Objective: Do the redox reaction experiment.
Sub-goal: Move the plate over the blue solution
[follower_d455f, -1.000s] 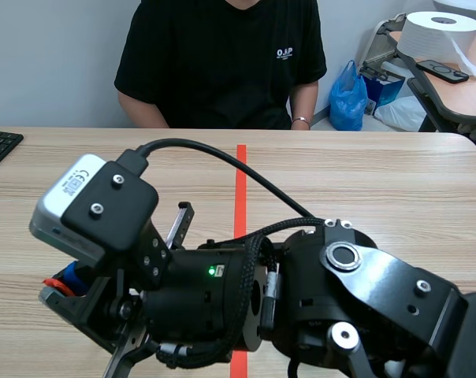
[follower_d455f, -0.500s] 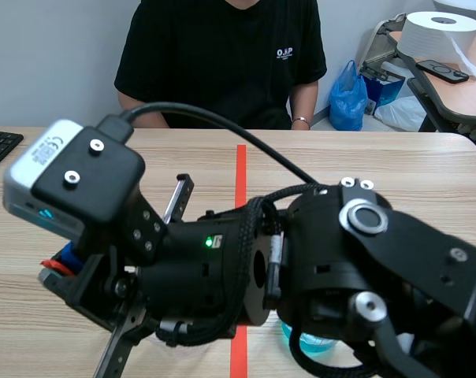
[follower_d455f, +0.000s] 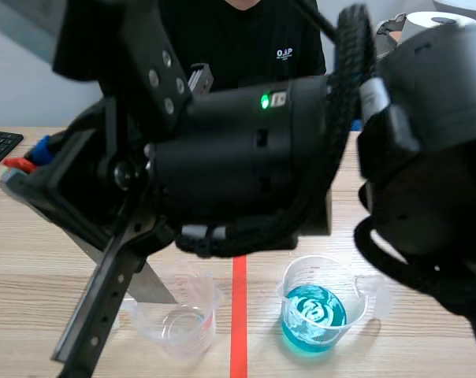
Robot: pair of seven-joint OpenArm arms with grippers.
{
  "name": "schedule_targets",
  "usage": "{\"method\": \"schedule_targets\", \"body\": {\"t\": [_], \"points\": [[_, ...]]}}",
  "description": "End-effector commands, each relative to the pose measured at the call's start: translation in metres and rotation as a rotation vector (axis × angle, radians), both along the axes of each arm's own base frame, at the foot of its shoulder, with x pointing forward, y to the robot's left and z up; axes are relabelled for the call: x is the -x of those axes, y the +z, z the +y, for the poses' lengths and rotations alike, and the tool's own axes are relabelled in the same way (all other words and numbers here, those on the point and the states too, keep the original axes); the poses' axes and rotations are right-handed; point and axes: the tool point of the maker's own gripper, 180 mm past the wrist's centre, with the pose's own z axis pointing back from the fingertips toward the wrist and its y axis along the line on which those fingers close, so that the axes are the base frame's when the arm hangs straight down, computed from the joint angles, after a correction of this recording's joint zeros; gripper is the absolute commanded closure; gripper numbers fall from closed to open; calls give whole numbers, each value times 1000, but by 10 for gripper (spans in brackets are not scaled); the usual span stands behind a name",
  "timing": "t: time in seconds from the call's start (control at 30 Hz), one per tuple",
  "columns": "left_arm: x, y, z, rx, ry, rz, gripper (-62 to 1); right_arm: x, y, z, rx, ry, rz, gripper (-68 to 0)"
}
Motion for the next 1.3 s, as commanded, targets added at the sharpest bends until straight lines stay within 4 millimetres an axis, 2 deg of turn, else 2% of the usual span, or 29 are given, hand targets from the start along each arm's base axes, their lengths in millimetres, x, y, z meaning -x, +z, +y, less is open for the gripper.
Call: {"method": "schedule_targets", "body": {"t": [0.0, 0.13, 0.37, 0.8, 1.07, 1.27], "points": [[1, 2, 2, -3, 2, -10, -27, -2, 16, -3, -34, -3, -18, -7], [1, 2, 2, -3, 2, -10, -27, -1, 31, -13, -56, -5, -9, -6], [1, 2, 2, -3, 2, -10, -27, -4, 42, -34, -67, 1, 20, -6], [1, 2, 2, -3, 2, -10, -27, -35, 44, -92, 21, -106, -32, -6], [1, 2, 2, -3, 2, -10, -27, -40, 40, -120, 66, -154, -36, -6], [1, 2, 2, -3, 2, -10, -27, -39, 31, -133, 86, -180, -12, -6]]}}
